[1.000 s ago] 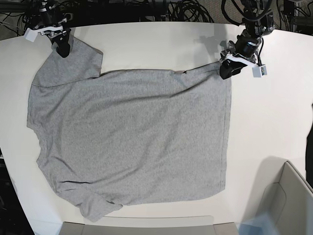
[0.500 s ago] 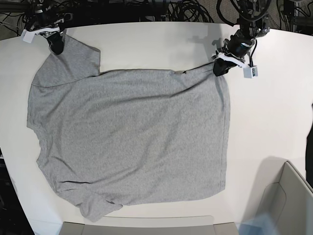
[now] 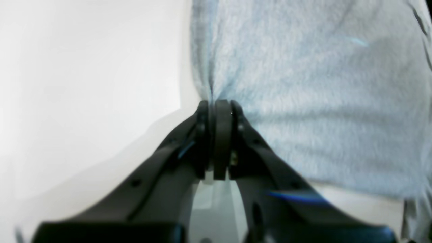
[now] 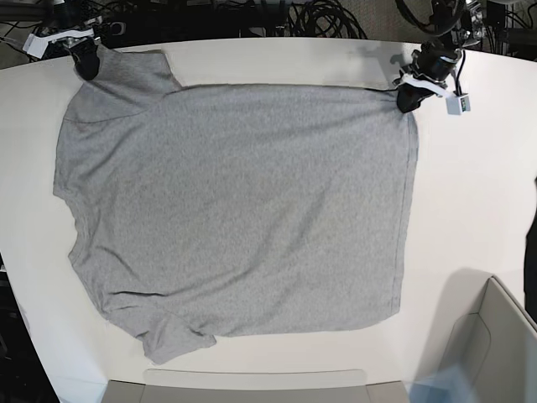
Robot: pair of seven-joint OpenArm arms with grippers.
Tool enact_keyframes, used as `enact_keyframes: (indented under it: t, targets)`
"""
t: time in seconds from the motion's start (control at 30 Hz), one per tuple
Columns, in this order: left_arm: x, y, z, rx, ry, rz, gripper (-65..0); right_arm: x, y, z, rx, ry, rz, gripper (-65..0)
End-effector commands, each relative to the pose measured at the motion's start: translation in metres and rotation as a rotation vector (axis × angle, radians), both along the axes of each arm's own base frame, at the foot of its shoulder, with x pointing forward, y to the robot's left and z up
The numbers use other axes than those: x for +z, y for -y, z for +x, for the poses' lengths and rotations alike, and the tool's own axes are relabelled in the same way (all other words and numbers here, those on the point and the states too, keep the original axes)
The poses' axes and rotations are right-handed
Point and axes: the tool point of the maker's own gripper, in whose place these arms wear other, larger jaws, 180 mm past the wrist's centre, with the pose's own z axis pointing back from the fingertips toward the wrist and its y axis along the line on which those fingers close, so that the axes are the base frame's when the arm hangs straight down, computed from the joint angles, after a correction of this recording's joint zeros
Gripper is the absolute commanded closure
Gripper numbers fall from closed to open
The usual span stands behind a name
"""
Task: Fold the T-shirt properly
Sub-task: 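Pull both held corners toward the robot to straighten the shirt, then fold the held hem edge over onto the shirt body with both grippers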
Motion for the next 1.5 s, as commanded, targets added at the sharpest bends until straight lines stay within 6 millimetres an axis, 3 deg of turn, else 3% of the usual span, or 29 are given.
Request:
enact_keyframes:
  t: [0.0, 0.17, 0.33, 0.47, 0.7, 0.87, 0.97, 1.03, 1.27, 1.47]
  targets:
    - [-0.01, -0.01, -0.022, 0.002, -0.087, 0.042, 0.0, 0.009, -0.002, -0.002, 0.019, 0.026, 0.004, 0.0]
    - [-0.01, -0.031, -0.049, 0.047, -0.132, 0.077, 0.0, 0.018, -0.027, -0.013, 0.066, 0.061, 0.026, 0.0]
    - [0.018, -0.047, -0.061, 0.049, -0.106, 0.145, 0.0, 0.027, -0.051, -0.019, 0.109, 0.097, -0.031, 0.0]
    - [0.036, -0.041, -0.052, 0.016, -0.063, 0.163, 0.0, 0.039, -0.064, -0.013, 0.149, 0.135, -0.071, 0.0]
    - [0.045, -0.038, -0.043, 0.013, -0.031, 0.166, 0.0, 0.058, -0.071, 0.003, 0.177, 0.204, -0.084, 0.0]
    - [0.062, -0.033, -0.026, -0.005, 0.03, 0.178, 0.0, 0.062, -0.068, 0.015, 0.2, 0.232, -0.102, 0.0]
    - [0.065, -0.034, -0.013, 0.002, 0.061, 0.179, 0.0, 0.057, -0.075, 0.024, 0.245, 0.208, -0.099, 0.0]
    - [0.065, -0.033, -0.009, -0.004, 0.061, 0.174, 0.0, 0.058, -0.069, 0.032, 0.263, 0.198, -0.13, 0.0]
    - [0.079, -0.066, 0.007, 0.093, 0.044, 0.186, 0.0, 0.07, -0.061, 0.068, 0.369, 0.171, -0.274, 0.0]
    - [0.086, -0.063, 0.037, 0.067, 0.047, 0.146, 0.0, 0.072, -0.056, 0.095, 0.424, 0.139, -0.362, 0.0]
